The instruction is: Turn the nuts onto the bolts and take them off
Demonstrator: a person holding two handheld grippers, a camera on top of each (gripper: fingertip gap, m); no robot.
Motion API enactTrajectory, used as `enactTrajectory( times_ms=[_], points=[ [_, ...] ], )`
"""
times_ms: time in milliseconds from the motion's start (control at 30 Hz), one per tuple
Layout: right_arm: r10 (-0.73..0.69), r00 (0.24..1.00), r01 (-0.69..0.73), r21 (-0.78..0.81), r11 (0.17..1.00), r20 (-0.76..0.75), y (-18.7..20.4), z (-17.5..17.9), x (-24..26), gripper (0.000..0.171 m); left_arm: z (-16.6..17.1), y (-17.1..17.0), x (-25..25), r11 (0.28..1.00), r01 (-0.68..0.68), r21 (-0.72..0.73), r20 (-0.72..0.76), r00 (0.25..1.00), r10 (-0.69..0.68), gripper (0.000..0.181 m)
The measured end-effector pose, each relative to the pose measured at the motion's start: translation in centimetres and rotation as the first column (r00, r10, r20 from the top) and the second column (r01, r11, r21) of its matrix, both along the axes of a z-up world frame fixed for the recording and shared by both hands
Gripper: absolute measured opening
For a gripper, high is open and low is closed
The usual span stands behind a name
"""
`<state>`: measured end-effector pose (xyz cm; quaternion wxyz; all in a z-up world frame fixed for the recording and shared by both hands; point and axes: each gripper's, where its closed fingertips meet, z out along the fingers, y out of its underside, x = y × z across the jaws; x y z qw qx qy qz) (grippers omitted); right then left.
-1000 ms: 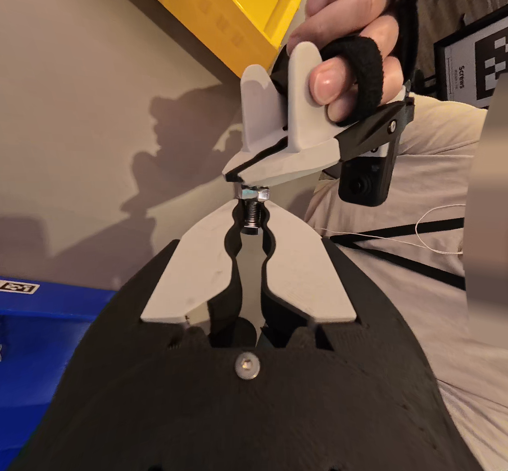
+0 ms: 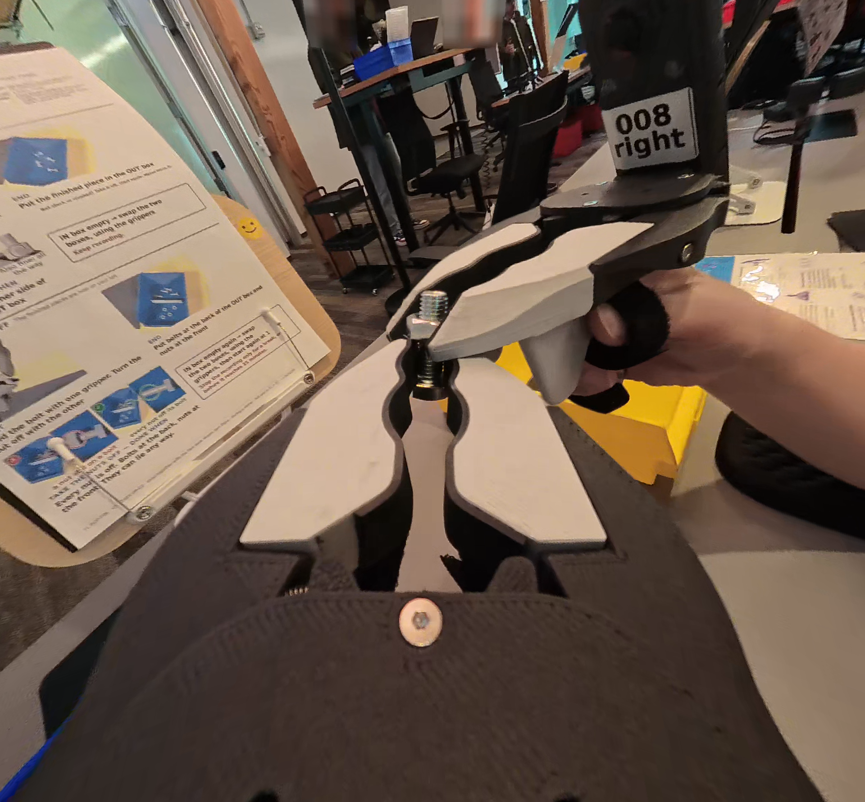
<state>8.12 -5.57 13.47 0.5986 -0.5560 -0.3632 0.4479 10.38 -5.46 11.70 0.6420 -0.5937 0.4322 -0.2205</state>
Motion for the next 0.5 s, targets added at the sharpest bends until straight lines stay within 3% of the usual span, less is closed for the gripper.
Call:
enactTrajectory(
  times_ms=[233,333,500],
  points=[
    [0.018,0.999,-0.018,0.004,1.0,0.041,-0.4,-0.2,0.0,0.02,-0.2,-0.3,-0.2,0.996,-0.064,0.061,-0.025,0.997,0.066,0.013],
    [0.036,0.998,-0.033,-0.044,0.998,0.054,-0.2,-0.6,0.2,0.019,-0.1,0.2,-0.9,0.987,-0.14,0.08,-0.039,0.989,0.144,0.035],
    [0.01,0.999,-0.009,-0.028,1.0,0.051,0.0,-0.3,0.6,0.019,-1.0,-0.3,-1.1,0.993,-0.12,-0.002,-0.098,0.988,0.119,0.066]
  ],
)
